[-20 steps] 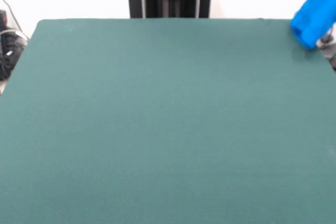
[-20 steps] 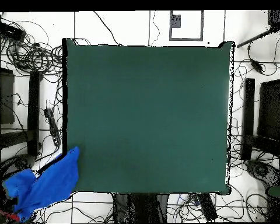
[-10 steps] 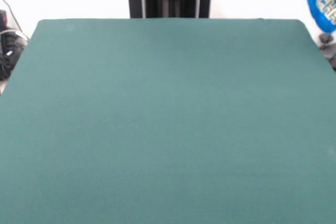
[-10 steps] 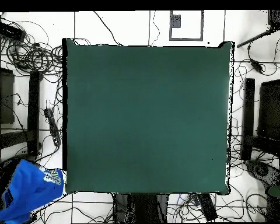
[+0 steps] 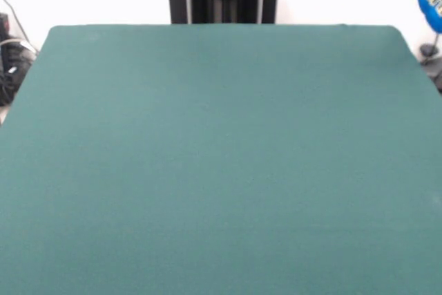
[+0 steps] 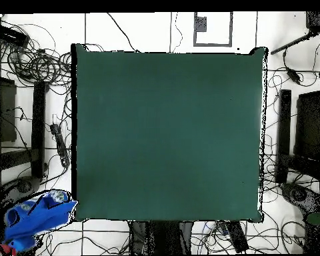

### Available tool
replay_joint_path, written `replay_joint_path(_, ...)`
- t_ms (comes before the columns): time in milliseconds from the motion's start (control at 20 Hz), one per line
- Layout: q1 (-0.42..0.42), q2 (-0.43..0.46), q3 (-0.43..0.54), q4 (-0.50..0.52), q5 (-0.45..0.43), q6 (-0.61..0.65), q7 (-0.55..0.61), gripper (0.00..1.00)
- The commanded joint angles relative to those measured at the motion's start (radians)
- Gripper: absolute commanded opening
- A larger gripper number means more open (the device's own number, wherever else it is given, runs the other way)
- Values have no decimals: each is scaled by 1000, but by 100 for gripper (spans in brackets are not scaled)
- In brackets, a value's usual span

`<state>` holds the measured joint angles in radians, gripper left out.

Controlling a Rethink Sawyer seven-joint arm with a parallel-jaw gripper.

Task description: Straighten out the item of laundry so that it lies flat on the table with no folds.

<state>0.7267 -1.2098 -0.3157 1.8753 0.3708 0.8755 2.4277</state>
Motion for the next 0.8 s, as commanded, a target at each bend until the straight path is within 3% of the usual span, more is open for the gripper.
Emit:
replay_joint_path(50, -137, 133, 123, 168, -38, -216, -82, 0)
replay_joint_path(500, -305, 218, 257, 147, -117, -328, -160, 0)
replay_joint_path(800, -376, 244, 331, 82, -176, -302, -166, 0)
